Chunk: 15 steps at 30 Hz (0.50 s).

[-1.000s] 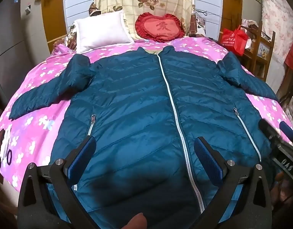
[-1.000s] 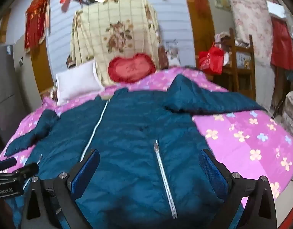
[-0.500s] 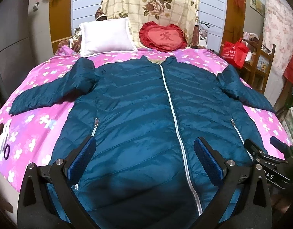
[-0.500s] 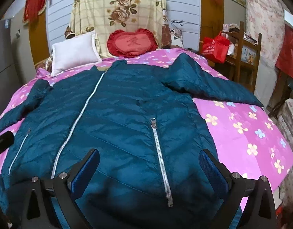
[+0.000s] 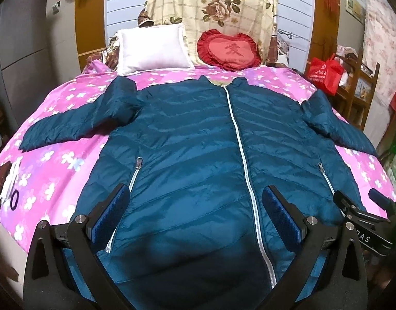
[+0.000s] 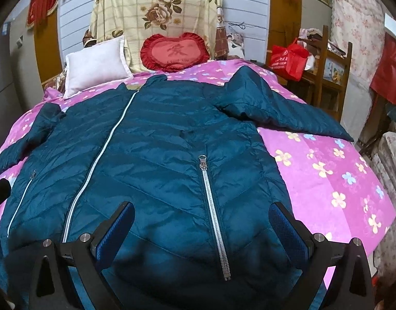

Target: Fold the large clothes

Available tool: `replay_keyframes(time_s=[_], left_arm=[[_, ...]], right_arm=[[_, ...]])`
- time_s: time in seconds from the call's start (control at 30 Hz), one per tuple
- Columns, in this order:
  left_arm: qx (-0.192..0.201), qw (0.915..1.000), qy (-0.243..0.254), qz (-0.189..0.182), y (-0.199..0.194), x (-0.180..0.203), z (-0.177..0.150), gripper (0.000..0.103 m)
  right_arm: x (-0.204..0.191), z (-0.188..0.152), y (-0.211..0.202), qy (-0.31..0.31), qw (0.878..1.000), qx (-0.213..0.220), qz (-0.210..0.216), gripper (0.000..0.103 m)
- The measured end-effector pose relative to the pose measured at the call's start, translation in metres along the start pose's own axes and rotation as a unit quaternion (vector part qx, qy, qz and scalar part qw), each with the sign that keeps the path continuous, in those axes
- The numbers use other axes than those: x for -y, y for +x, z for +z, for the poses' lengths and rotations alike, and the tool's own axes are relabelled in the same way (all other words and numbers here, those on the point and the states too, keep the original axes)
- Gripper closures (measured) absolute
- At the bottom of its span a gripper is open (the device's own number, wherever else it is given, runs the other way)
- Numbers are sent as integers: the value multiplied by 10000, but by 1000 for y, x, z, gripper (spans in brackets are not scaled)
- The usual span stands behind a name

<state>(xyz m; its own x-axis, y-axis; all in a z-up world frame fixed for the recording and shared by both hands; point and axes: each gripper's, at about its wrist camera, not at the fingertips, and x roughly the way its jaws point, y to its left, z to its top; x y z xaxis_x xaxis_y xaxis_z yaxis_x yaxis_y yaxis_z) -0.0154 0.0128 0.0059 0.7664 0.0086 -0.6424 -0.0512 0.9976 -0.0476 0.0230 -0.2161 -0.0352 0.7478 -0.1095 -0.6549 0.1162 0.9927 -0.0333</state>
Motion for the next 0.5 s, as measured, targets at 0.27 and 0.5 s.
replay_keyframes(time_s=[0.27,0.5], left_arm=[[-150,9998,-121,-20,4,-5,-1,0],[-158,9998,-109,65,5,-2,0,0]], right_arm=[[-5,1,1,-67,10000,-24,-2,0],[-5,0,2,-5,10000,-15,-24,0]])
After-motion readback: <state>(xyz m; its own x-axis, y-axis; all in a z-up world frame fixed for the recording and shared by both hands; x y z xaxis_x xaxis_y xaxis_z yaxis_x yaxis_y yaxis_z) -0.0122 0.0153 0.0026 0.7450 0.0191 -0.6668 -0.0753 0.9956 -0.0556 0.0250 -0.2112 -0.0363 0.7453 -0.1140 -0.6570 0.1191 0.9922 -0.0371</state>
